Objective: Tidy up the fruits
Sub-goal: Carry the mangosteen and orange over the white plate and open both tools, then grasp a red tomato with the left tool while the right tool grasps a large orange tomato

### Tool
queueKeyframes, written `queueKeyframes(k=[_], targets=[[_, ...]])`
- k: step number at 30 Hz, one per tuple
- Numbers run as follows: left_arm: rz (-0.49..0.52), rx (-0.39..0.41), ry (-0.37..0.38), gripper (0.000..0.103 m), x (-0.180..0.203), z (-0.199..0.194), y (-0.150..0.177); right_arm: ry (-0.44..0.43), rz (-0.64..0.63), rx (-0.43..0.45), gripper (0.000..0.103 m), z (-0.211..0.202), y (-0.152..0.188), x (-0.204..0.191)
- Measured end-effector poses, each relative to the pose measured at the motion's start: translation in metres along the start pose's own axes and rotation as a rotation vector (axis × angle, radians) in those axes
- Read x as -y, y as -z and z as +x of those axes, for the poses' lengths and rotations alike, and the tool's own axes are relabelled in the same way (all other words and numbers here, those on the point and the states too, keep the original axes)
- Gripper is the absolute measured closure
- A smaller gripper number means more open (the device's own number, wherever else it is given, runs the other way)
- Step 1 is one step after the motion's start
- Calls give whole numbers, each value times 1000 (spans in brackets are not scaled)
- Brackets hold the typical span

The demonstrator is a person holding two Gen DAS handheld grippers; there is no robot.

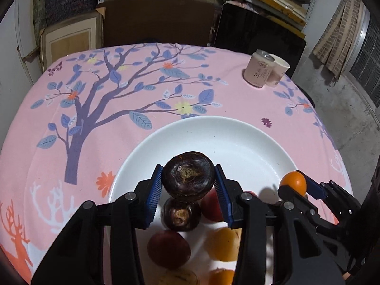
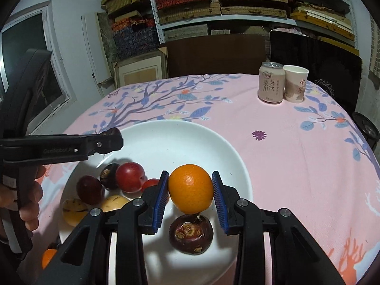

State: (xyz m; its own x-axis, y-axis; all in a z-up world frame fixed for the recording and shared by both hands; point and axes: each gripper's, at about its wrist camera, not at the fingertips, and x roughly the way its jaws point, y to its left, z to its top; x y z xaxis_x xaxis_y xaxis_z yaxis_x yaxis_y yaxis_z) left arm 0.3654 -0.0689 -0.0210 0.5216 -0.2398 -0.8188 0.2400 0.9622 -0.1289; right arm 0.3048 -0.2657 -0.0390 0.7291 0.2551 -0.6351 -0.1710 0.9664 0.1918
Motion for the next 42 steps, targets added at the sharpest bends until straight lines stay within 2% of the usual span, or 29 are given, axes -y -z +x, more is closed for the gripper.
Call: queueKeyframes(k=[2,3,4,8,10,14,18,20,21,24,30,33,34,35,42], targets=[[-3,1,-5,60,0,1,2,2,-13,2,50,1,1,-1],[-7,8,0,55,-1,-1,2,12,-15,25,37,-4,1,-2],[-14,17,7,51,-2,-5,3,16,-12,50,37,-9,1,-1],[-36,64,27,46,-15,-38,12,-13,13,81,37,-30,4,3],[-22,87,13,38,-24,-59,24,-28,17,86,37,-42,9,3],[23,76,-47,37,-49,-87,59,-55,37,87,37,-69,24,3],[148,48,-144,37,-63,-97,107,-95,78,88,37,-90,41,6],[216,28,-173,39,-63,-92,125,-100,92,96,37,-98,50,7],[252,16,-193,44,-61,-87,133,-102,98,97,37,-100,53,8],[300,-2,-210,51,-54,-71,141,-97,109,97,37,-99,59,10],[292,8,-179,55,-43,-45,128,-97,96,90,37,-92,64,15],[293,12,-171,61,-39,-40,126,-101,94,80,37,-89,64,16],[295,14,-157,69,-39,-40,127,-106,96,76,37,-88,64,17],[297,27,-165,73,-40,-42,127,-111,99,73,37,-88,64,18],[276,40,-157,73,-39,-56,137,-119,101,71,37,-88,64,17]])
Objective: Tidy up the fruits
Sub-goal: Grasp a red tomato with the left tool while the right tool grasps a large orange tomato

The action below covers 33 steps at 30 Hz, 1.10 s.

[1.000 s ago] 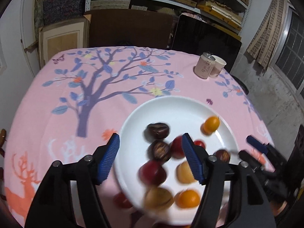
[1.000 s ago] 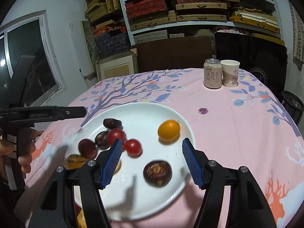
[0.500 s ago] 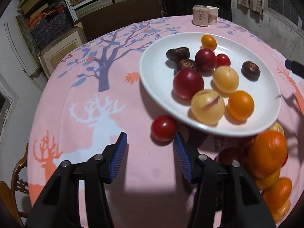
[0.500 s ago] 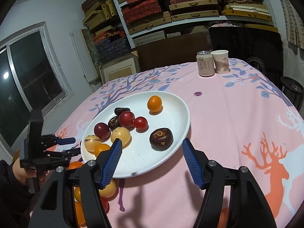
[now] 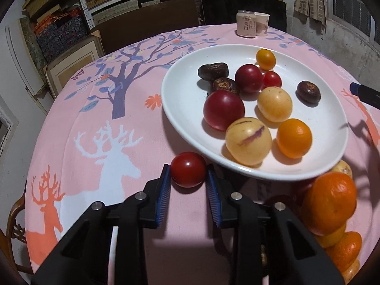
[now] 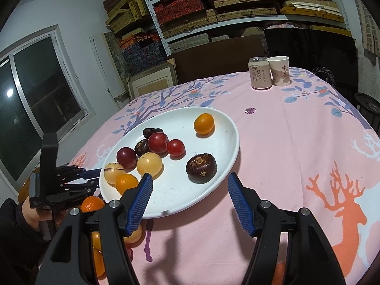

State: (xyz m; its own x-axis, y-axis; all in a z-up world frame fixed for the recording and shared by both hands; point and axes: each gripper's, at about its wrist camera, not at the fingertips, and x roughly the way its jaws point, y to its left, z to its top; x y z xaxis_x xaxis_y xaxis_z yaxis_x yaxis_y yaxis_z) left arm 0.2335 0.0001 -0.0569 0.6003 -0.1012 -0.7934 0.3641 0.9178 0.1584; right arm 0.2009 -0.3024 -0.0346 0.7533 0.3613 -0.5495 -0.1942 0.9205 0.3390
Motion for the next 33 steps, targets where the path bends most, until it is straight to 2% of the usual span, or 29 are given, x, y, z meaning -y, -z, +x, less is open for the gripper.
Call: queueKeyframes(k=[3,6,11,14,17,19,25,28,33], targets=[[-35,9,24,73,-1,-20,10,-12,5,-11,37,1,1,-2],[-58,35,60,73,1,-48,27,-73,-25,-50,37,-2,7,-15],[-71,77,102,73,9,-88,62,-202,-247,-127,37,-31,48,-77],[-87,76,111,73,12,-99,78,-256,-313,-184,37,-47,79,-99],[-104,77,118,73,14,-105,88,-253,-355,-226,37,-55,102,-111],[-110,84,120,73,17,-110,94,-222,-404,-235,37,-57,113,-121],[-105,97,125,73,26,-126,105,-174,-451,-241,37,-56,120,-144],[-108,105,118,73,27,-134,108,-172,-448,-266,46,-48,121,-151],[-118,108,100,73,27,-140,111,-162,-373,-320,49,-35,124,-148]])
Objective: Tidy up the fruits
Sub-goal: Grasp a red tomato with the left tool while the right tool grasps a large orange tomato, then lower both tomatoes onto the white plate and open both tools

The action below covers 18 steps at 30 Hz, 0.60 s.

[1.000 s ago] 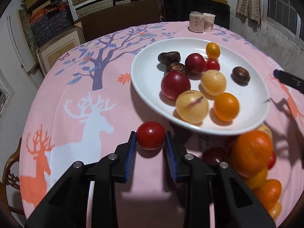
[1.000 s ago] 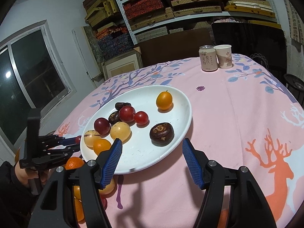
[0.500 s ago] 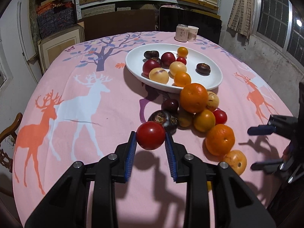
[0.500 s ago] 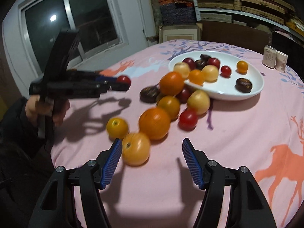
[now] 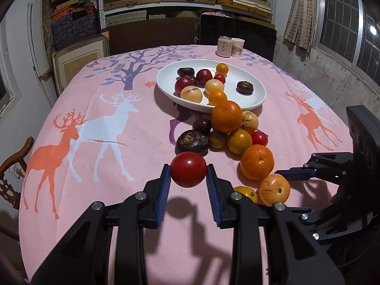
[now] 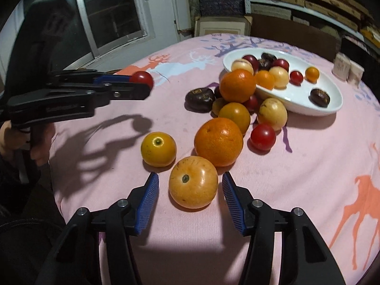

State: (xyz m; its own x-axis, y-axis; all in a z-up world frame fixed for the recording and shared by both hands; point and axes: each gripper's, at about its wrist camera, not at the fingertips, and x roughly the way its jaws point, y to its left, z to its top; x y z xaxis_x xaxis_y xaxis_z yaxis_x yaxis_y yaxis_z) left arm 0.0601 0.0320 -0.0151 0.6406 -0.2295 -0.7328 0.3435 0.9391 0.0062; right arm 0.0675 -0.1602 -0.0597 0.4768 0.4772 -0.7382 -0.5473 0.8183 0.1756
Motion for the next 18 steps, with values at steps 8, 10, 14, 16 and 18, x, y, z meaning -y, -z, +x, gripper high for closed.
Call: queueKeyframes(k=[8,10,14,16,18], targets=[[5,-6,7,73,7,0,2,-38,65,30,62,-1,7,11],[7,-7,8,73,8,1,2,-49,85,56,62,-6,8,17],[9,-6,9,73,9,2,1,-42,133,102,62,-18,10,32],[9,-7,10,73,9,2,1,-32,159,125,62,-25,10,41],[10,-6,10,73,9,3,1,-19,186,154,62,-34,9,51]])
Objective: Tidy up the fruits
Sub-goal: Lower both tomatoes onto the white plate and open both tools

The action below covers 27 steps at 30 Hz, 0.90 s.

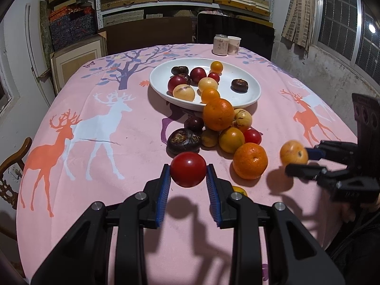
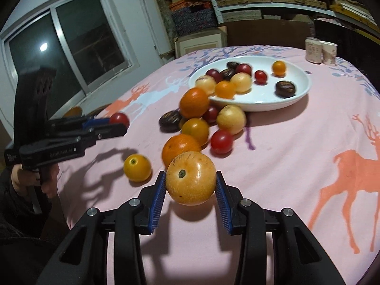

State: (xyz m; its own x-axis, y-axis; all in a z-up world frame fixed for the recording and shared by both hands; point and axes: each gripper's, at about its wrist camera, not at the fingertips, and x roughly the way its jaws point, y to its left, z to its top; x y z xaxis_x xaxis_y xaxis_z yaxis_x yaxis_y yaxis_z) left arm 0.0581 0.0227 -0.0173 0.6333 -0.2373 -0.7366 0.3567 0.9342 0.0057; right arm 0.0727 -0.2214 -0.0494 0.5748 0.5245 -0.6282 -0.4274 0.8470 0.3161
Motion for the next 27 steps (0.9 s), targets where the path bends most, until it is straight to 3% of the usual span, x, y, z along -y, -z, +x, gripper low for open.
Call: queueKeyframes(k=[7,14,20,27], targets=[[-3,8,1,73,-1,2,-11,35,71,116,62,-35,-26,32],[-18,44,26,73,-8,14,-69,78,79,219,62,-59,-73,55],[-31,14,69,73,-3,58,-124,134,74,225,62,-29,-118,80],[29,-60,142,73,40,126,-164,198,72,169,62,29,-147,117]])
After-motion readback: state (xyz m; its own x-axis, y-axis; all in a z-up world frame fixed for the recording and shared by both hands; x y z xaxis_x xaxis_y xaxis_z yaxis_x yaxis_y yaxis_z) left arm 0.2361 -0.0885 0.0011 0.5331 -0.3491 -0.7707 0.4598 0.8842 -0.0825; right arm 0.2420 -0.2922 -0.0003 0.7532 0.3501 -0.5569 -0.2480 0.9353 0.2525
